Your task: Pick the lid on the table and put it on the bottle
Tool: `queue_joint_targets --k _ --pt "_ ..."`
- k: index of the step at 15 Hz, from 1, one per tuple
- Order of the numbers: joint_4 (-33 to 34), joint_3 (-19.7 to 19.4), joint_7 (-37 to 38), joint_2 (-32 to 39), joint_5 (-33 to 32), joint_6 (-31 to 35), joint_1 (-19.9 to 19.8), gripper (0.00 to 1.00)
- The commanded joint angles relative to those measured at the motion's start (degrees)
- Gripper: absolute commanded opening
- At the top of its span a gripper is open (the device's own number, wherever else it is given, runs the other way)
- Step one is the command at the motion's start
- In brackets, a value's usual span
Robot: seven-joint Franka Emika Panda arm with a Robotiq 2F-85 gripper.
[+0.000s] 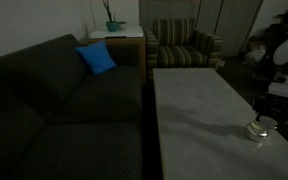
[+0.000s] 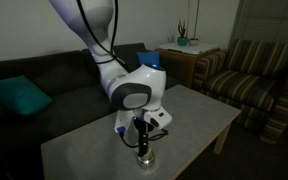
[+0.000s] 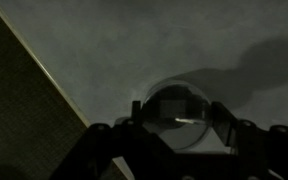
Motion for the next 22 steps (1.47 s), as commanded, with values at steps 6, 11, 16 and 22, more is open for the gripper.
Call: queue_joint_targets --k 6,11,16,22 --pt "9.3 0.2 0.0 5.3 1.4 -4.0 -0.7 0.44" --pt "16.4 0.1 1.5 9.9 1.5 -8.8 -1.0 0.44" --pt "14.2 0.2 2.2 9.0 2.1 -7.8 -1.0 0.44" --pt "11.1 -0.9 4.4 7.1 2.5 -6.2 -0.1 0.44"
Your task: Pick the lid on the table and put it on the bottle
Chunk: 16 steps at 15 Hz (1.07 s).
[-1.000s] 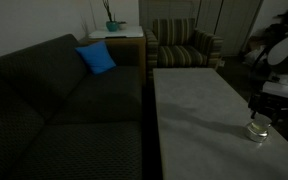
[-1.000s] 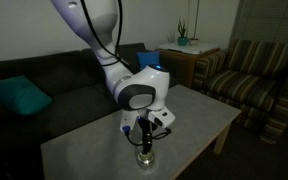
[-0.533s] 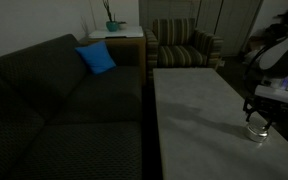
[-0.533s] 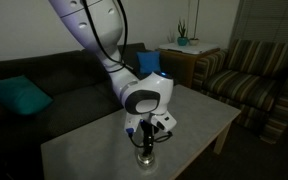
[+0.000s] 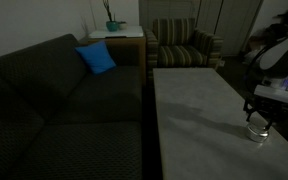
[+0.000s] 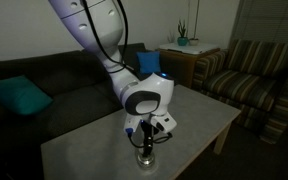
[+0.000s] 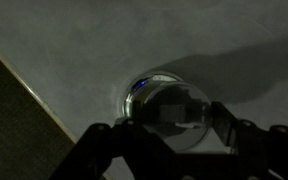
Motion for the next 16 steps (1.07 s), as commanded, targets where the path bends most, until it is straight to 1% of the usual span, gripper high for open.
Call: queue_joint_targets --k 1,7,9,16 --pt "-3.6 -0.8 0.4 -2.1 1.9 1.0 0.4 0.44" --pt "-6.6 -1.7 1.8 -4.0 1.9 1.7 0.8 0.44" --pt "-6.0 -1.5 1.4 -3.5 1.8 1.3 0.5 0.44" --pt "0.9 0.6 -1.1 0.9 1.8 -0.9 -1.5 0.44"
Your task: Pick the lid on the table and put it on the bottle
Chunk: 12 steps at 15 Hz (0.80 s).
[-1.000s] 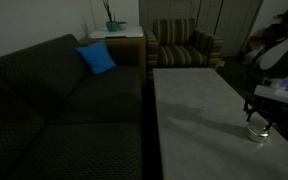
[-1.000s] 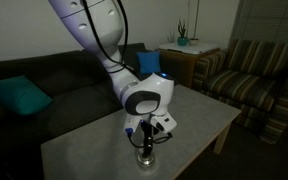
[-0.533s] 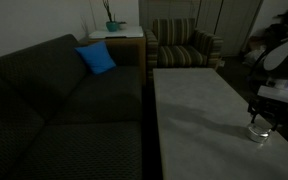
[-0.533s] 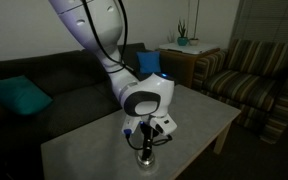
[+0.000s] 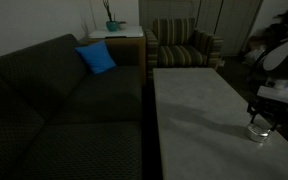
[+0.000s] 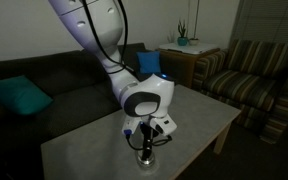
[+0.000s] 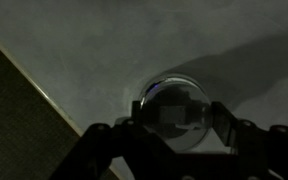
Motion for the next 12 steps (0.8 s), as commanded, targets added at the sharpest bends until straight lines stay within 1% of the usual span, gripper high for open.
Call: queue_joint_targets --k 1,7,12 --pt "4.0 1.5 -2.8 2.4 1.7 -1.5 -1.5 0.44" --pt "8.9 1.9 -2.7 5.1 1.7 -4.6 -1.9 0.44" --pt "7.1 1.9 -3.1 3.7 2.1 -3.2 -2.4 0.44"
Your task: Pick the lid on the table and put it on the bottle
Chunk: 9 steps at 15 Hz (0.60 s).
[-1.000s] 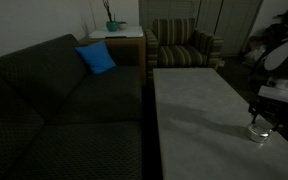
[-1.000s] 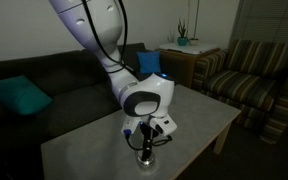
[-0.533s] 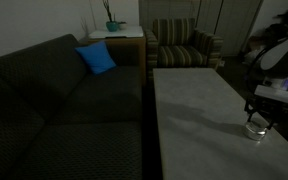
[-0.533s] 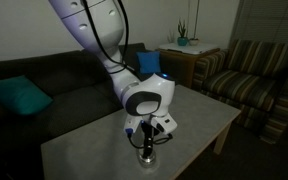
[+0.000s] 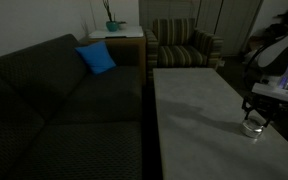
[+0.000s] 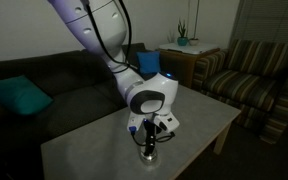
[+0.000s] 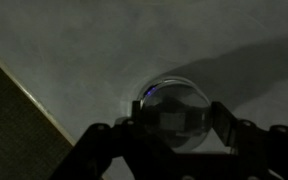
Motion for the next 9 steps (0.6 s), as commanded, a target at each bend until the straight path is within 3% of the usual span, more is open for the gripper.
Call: queue_joint_targets --k 1,9 --pt "0.2 1.2 -3.1 0.7 2.0 0.5 -1.9 0.44" --pt "-0.1 1.5 -5.8 0.1 1.5 -0.6 -3.0 0.44"
